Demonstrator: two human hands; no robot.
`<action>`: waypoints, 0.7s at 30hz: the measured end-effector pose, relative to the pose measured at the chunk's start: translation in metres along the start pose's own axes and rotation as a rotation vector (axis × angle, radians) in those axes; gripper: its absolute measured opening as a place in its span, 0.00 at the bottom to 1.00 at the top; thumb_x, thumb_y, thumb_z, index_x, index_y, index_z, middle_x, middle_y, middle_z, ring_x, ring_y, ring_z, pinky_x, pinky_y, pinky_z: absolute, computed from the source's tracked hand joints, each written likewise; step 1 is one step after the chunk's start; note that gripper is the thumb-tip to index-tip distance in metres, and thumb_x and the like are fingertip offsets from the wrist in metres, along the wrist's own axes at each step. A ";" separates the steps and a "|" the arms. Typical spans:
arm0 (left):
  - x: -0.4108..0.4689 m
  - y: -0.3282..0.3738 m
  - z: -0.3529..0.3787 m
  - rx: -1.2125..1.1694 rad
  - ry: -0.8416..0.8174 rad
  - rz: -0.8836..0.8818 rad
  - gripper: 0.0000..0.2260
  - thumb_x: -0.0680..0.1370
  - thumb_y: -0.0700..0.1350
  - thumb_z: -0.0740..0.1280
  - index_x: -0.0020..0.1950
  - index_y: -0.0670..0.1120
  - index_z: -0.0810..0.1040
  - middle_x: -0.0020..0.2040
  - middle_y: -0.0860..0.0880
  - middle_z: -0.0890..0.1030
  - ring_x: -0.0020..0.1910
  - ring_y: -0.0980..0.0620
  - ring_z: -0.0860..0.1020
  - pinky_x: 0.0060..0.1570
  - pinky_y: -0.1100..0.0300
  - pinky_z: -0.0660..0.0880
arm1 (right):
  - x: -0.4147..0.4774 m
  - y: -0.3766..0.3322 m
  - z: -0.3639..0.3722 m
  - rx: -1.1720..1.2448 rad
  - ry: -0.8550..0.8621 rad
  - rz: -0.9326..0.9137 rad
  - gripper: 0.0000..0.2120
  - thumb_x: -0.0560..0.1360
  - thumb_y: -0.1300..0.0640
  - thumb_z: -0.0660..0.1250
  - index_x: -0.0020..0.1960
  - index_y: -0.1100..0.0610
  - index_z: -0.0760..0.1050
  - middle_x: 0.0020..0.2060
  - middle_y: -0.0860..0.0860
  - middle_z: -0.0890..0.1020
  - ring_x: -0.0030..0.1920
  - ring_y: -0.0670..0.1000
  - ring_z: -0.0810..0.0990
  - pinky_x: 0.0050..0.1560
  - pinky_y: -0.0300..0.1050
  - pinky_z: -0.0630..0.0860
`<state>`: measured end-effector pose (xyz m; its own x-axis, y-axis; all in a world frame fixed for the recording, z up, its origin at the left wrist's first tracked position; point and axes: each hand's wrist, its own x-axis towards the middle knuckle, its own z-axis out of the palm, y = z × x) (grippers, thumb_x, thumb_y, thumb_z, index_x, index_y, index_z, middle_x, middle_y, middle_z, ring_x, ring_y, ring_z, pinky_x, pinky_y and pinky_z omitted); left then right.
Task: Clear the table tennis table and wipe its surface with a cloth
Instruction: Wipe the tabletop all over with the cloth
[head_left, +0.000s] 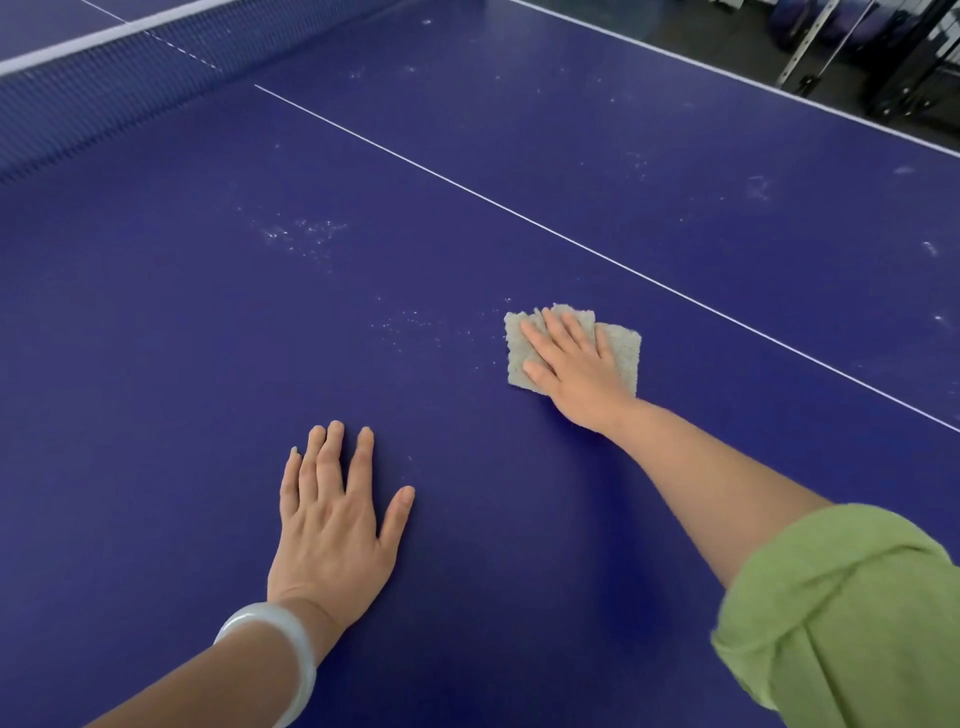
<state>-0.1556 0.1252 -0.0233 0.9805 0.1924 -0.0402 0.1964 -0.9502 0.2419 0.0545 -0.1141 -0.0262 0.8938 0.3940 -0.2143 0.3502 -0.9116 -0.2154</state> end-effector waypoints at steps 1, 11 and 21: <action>0.001 0.000 0.000 0.005 -0.002 0.002 0.37 0.77 0.65 0.38 0.80 0.45 0.54 0.80 0.41 0.53 0.80 0.45 0.45 0.78 0.47 0.41 | -0.007 0.014 -0.002 -0.006 0.003 0.001 0.26 0.84 0.42 0.44 0.80 0.42 0.41 0.80 0.44 0.41 0.78 0.47 0.35 0.75 0.54 0.32; 0.001 0.002 0.001 0.043 -0.003 -0.002 0.37 0.78 0.65 0.38 0.80 0.45 0.54 0.80 0.41 0.53 0.80 0.45 0.46 0.78 0.48 0.40 | 0.054 0.058 -0.053 0.243 0.053 0.531 0.26 0.83 0.45 0.46 0.80 0.48 0.51 0.80 0.50 0.49 0.79 0.51 0.44 0.76 0.58 0.40; 0.001 -0.004 0.005 0.004 0.011 -0.003 0.36 0.78 0.65 0.38 0.80 0.46 0.54 0.80 0.43 0.52 0.79 0.47 0.44 0.78 0.48 0.41 | -0.018 0.006 0.000 -0.074 0.005 -0.041 0.27 0.84 0.43 0.44 0.80 0.43 0.41 0.80 0.46 0.42 0.79 0.48 0.36 0.76 0.55 0.34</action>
<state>-0.1551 0.1280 -0.0289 0.9797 0.1984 -0.0303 0.1998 -0.9504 0.2382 0.0403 -0.1268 -0.0231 0.8796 0.4306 -0.2021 0.4060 -0.9010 -0.1530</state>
